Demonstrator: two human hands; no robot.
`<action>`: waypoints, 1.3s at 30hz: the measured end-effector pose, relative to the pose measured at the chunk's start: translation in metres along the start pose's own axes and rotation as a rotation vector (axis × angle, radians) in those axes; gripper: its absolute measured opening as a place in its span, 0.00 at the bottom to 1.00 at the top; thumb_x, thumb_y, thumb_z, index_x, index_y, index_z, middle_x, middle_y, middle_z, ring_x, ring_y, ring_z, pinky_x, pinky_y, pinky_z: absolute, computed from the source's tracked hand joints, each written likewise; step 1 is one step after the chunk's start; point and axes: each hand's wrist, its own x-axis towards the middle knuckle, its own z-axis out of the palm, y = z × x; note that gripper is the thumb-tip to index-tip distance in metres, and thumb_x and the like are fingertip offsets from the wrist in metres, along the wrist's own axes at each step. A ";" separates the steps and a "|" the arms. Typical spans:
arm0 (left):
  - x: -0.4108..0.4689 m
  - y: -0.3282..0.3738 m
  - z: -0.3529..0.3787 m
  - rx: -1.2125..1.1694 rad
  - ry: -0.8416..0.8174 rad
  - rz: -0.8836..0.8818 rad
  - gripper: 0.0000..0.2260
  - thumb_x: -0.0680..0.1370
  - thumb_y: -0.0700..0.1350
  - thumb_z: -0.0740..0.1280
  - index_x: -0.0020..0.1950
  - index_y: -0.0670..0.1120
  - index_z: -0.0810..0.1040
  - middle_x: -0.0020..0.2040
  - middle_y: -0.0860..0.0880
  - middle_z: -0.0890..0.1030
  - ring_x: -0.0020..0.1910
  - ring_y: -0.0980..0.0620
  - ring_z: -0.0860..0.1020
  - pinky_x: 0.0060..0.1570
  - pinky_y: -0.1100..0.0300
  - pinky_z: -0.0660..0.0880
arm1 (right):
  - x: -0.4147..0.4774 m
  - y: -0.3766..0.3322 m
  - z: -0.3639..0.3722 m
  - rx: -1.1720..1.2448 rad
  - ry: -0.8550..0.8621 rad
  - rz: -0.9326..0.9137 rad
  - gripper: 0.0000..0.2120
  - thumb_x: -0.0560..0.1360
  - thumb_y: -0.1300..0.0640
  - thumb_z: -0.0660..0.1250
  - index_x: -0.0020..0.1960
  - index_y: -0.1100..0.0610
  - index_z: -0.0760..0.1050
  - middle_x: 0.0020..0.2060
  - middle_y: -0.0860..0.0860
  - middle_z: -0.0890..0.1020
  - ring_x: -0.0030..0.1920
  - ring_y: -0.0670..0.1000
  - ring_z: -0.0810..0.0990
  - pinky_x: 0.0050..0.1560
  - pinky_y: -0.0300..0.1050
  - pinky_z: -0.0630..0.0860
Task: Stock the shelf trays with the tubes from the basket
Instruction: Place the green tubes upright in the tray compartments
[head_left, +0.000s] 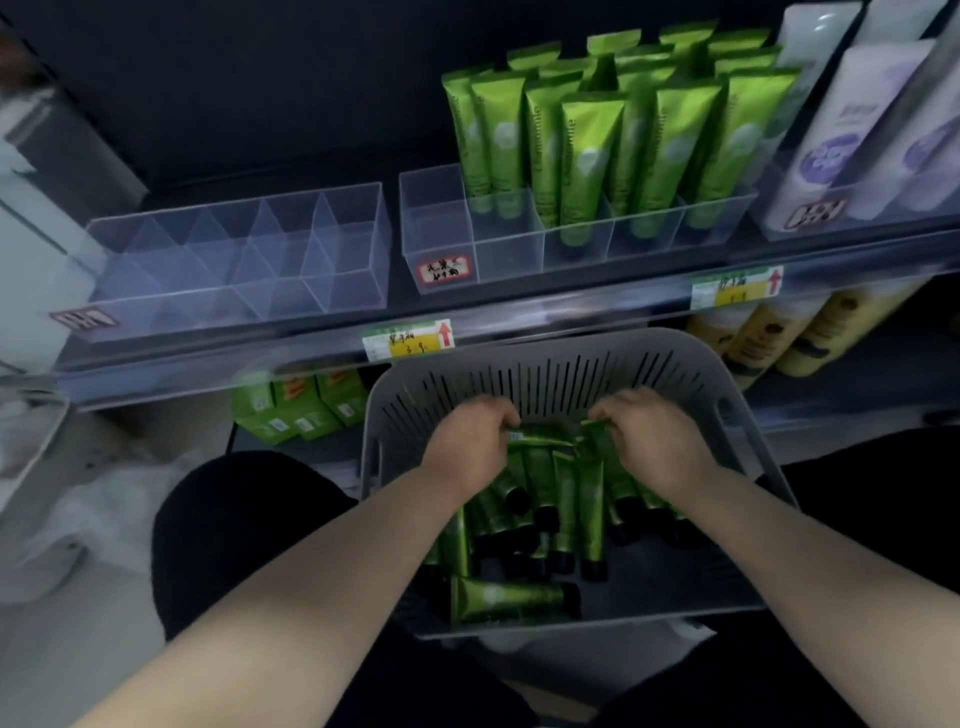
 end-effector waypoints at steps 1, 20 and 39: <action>-0.002 -0.002 0.008 -0.007 -0.012 -0.022 0.13 0.76 0.34 0.63 0.57 0.47 0.79 0.58 0.48 0.78 0.56 0.49 0.77 0.57 0.57 0.75 | -0.002 0.003 0.008 -0.006 -0.065 0.019 0.18 0.73 0.67 0.63 0.59 0.52 0.77 0.56 0.52 0.80 0.57 0.54 0.74 0.52 0.48 0.75; -0.012 -0.029 0.051 -0.084 0.017 -0.307 0.20 0.76 0.32 0.61 0.67 0.43 0.72 0.63 0.42 0.76 0.58 0.46 0.76 0.53 0.56 0.77 | 0.013 -0.004 0.067 0.103 -0.570 0.230 0.16 0.76 0.58 0.64 0.64 0.57 0.73 0.55 0.55 0.78 0.54 0.53 0.77 0.43 0.39 0.70; -0.016 -0.008 0.048 0.109 -0.249 -0.204 0.08 0.77 0.42 0.64 0.55 0.43 0.77 0.53 0.44 0.78 0.51 0.47 0.77 0.41 0.58 0.74 | 0.002 -0.026 0.022 0.333 -0.167 0.106 0.14 0.79 0.59 0.60 0.63 0.50 0.72 0.57 0.52 0.77 0.54 0.53 0.76 0.50 0.47 0.75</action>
